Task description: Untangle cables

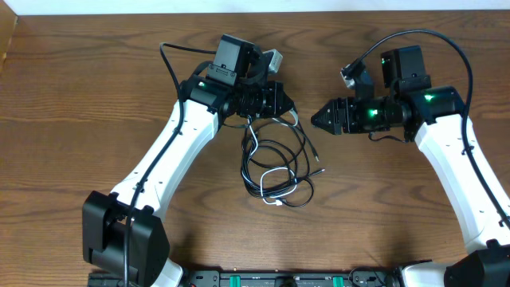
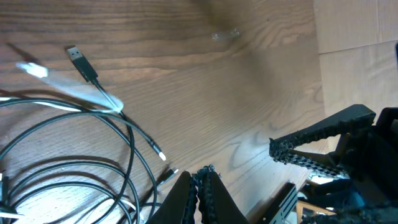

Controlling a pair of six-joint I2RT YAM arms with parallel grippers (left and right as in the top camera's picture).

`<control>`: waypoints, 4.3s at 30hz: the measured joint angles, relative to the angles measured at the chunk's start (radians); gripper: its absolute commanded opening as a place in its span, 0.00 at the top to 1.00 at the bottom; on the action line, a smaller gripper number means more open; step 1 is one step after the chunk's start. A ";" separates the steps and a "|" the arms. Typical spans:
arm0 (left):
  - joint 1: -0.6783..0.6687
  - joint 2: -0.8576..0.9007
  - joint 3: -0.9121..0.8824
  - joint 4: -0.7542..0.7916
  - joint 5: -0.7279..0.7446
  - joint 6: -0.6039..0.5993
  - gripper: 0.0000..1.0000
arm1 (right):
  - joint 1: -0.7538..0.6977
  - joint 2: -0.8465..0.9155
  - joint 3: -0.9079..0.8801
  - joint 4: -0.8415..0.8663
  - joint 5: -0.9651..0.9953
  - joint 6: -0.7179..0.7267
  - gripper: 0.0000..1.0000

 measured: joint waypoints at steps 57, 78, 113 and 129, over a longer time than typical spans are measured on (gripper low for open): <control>-0.201 -0.031 -0.498 0.009 -0.505 0.050 0.62 | 0.016 0.000 0.000 -0.088 0.338 -0.030 0.26; -0.201 0.005 -0.513 0.048 -0.508 0.043 0.72 | 0.016 0.000 0.000 -0.090 0.338 -0.031 0.25; -0.201 -0.063 -0.379 -0.069 -0.505 0.043 0.92 | 0.016 0.000 0.000 -0.090 0.338 -0.031 0.24; -0.188 -0.425 -0.259 0.019 -0.534 0.043 0.93 | 0.016 0.000 0.000 -0.090 0.325 -0.031 0.25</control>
